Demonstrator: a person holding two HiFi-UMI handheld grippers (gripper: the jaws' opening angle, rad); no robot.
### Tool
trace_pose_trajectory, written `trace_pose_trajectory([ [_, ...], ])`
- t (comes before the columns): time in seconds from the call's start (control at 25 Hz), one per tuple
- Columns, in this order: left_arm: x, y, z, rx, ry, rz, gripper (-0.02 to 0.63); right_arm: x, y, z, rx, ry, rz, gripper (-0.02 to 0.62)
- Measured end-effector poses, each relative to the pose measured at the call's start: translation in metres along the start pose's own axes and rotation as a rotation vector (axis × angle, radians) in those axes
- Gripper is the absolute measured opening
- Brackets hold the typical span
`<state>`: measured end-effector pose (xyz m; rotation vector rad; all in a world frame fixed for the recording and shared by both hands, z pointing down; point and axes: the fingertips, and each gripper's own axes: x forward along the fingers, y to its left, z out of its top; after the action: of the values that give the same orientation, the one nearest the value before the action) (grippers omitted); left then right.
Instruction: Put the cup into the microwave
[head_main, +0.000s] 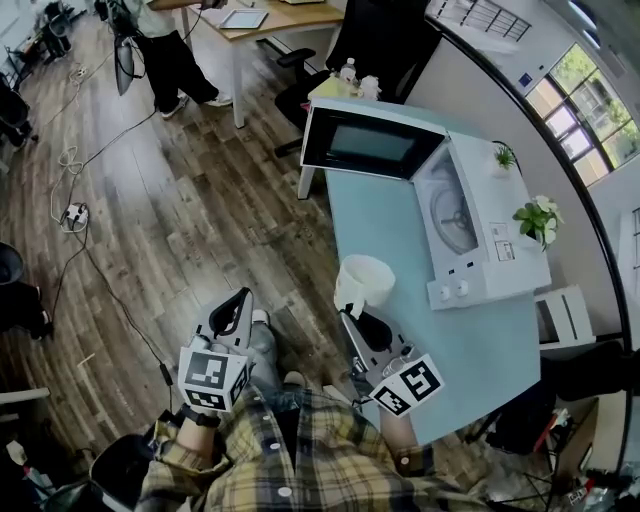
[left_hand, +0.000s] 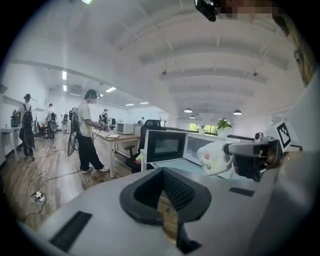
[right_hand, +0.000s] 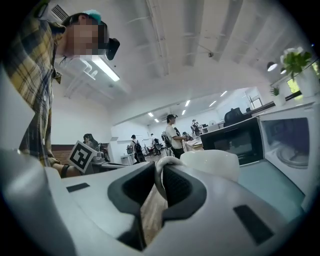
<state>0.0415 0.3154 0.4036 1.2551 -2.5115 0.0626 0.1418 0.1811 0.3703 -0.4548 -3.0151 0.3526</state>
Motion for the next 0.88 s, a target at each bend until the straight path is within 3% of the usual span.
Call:
trace_pose_trajectory([
  [0.4,0.063,0.085,0.036,0.01,-0.013,-0.04,-0.008,0.095,-0.029,0.016,0.013,-0.014,-0.043,0.055],
  [0.88,0.092,0.134,0.039,-0.004,0.017,-0.11,-0.008,0.146,-0.034,0.01,0.062,-0.01,-0.132,0.055],
])
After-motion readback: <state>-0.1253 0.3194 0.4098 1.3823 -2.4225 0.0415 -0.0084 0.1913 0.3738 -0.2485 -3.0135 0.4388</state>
